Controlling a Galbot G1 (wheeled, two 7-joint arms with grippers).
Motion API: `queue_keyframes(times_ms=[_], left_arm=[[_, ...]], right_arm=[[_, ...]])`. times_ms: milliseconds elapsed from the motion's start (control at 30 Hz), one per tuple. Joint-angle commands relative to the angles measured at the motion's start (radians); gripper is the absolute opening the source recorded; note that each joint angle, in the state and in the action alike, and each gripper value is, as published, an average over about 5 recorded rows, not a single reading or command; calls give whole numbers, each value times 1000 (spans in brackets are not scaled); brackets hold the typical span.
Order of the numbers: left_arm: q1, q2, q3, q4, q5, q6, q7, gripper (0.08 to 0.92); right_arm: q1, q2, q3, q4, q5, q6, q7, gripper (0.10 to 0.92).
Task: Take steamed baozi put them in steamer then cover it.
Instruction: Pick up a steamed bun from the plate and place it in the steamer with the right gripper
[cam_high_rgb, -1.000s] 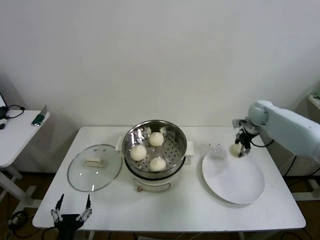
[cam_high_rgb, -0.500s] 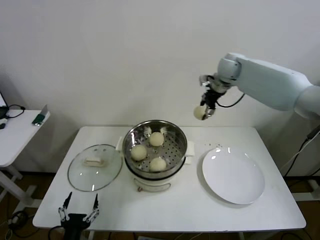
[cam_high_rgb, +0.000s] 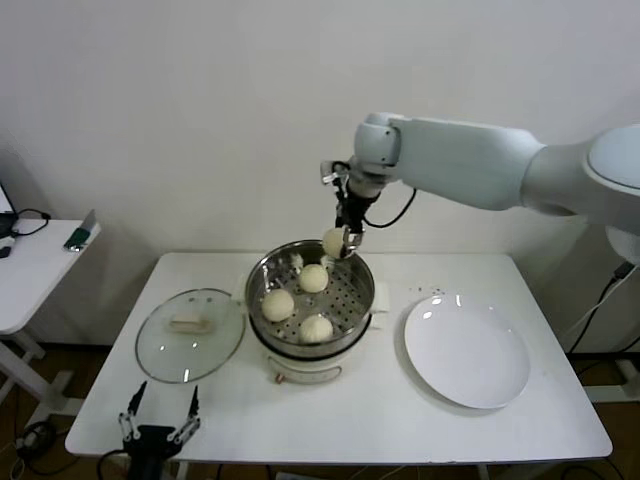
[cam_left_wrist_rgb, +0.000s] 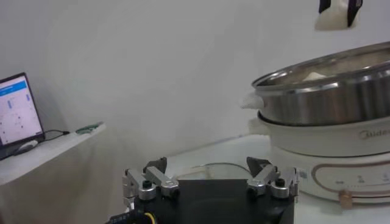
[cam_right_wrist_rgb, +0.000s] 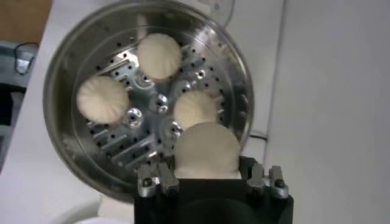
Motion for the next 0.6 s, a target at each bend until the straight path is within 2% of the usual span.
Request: queue_keyframes(times_ms=[33,600], left_arm=[[-2,7,-4,2,-5,10,4,823],[-18,26,-17,15,-21,19,6,823]], right_arm=[[-19,88,-152,29,74,-22,29,670],[-114,118,-190,3,42,-16,46,670]])
